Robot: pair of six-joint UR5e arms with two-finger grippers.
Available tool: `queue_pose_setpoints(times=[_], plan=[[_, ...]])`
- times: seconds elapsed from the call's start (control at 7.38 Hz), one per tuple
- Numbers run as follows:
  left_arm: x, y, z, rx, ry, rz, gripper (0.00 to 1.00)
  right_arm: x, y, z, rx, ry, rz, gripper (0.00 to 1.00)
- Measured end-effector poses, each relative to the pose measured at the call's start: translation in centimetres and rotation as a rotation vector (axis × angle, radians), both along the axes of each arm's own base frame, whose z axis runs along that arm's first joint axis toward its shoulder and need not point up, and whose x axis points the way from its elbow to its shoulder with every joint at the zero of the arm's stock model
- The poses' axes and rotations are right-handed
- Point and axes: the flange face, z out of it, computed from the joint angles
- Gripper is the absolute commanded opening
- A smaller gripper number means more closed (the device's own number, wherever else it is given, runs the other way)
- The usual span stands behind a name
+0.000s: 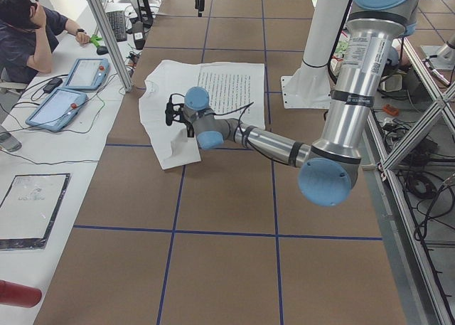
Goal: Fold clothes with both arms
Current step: 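Carry the sleeve with the left gripper across the shirt body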
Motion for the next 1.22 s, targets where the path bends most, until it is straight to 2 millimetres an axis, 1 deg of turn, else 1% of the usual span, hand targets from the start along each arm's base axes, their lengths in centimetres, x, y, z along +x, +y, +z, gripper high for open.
queue_pose_setpoints(times=[0.14, 0.27, 0.41, 0.54, 0.68, 0.81, 0.95, 1.22], plan=[[2.5, -1.5, -6.2, -0.061, 0.039, 0.003, 0.0, 0.0, 0.0, 0.0, 0.0, 0.0, 0.0, 1.0], [5.2, -2.1, -11.3, -0.116, 0.072, 0.008, 0.0, 0.0, 0.0, 0.0, 0.001, 0.0, 0.0, 1.0], [7.6, -2.5, -15.7, -0.162, 0.103, 0.01, 0.0, 0.0, 0.0, 0.0, 0.001, 0.0, 0.0, 1.0], [10.0, -3.3, -19.1, -0.196, 0.125, 0.009, 0.0, 0.0, 0.0, 0.0, 0.001, 0.0, 0.0, 1.0], [13.4, -4.1, -22.1, -0.219, 0.132, 0.004, 0.0, 0.0, 0.0, 0.0, 0.0, -0.001, 0.001, 1.0], [17.3, -4.2, -24.2, -0.225, 0.128, 0.003, 0.0, 0.0, 0.0, -0.1, -0.001, -0.001, 0.002, 1.0], [20.5, -3.5, -25.8, -0.216, 0.126, 0.015, 0.0, 0.0, 0.0, -0.1, -0.001, -0.002, 0.003, 1.0], [25.1, -0.5, -28.9, -0.181, 0.145, 0.065, 0.0, 0.0, 0.0, -0.1, -0.001, -0.001, 0.002, 1.0]])
